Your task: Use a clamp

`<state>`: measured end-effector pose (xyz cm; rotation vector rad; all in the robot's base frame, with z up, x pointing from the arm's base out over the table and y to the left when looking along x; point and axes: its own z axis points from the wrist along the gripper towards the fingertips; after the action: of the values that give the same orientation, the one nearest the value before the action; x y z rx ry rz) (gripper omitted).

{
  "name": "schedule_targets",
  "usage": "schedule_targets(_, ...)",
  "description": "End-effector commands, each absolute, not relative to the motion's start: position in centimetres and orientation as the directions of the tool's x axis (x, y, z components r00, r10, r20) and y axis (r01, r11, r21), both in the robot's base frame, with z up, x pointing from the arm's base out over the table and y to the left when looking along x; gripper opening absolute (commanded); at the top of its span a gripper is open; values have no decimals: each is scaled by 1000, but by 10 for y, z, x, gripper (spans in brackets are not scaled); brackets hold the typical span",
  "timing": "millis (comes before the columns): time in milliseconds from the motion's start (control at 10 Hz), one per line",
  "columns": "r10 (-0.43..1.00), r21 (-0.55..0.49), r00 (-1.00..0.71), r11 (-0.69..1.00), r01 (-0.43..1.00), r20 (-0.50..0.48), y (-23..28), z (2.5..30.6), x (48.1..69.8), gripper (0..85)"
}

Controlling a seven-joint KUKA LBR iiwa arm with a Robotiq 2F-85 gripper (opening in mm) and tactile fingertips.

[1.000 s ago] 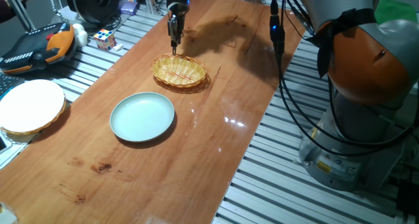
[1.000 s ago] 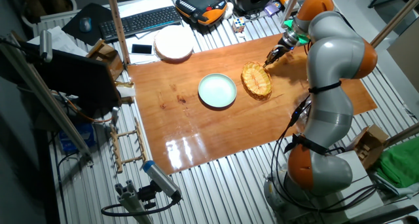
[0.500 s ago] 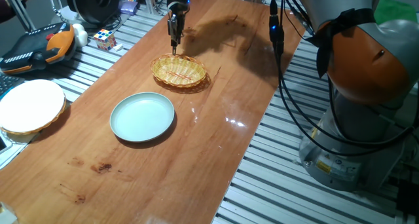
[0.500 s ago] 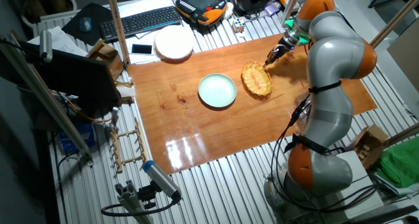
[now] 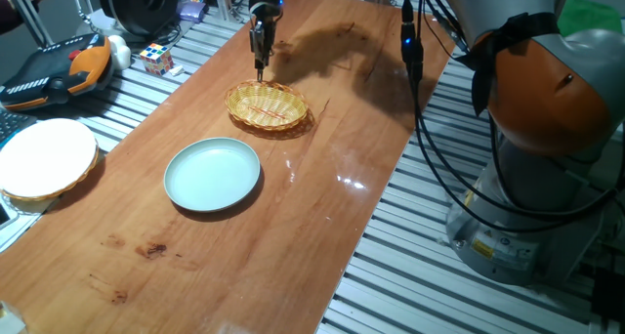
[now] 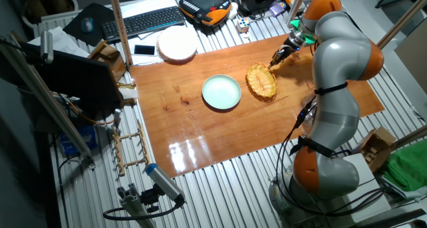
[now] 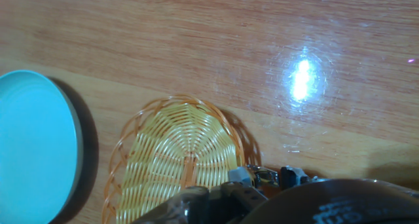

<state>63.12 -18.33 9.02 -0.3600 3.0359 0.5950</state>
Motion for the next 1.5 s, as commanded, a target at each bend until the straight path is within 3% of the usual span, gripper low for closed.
schedule_targets(0,-220,369,-973,900,-231,-71,-183,90,631,337)
schedule_targets(300,-222,367,-973,901,-231,-67,-183,91,631,283)
schedule_targets(800,-240,360,-969,900,-245,-61,-182,95,630,7)
schedule_targets(1400,-219,312,-975,924,-223,-50,-175,119,626,7)
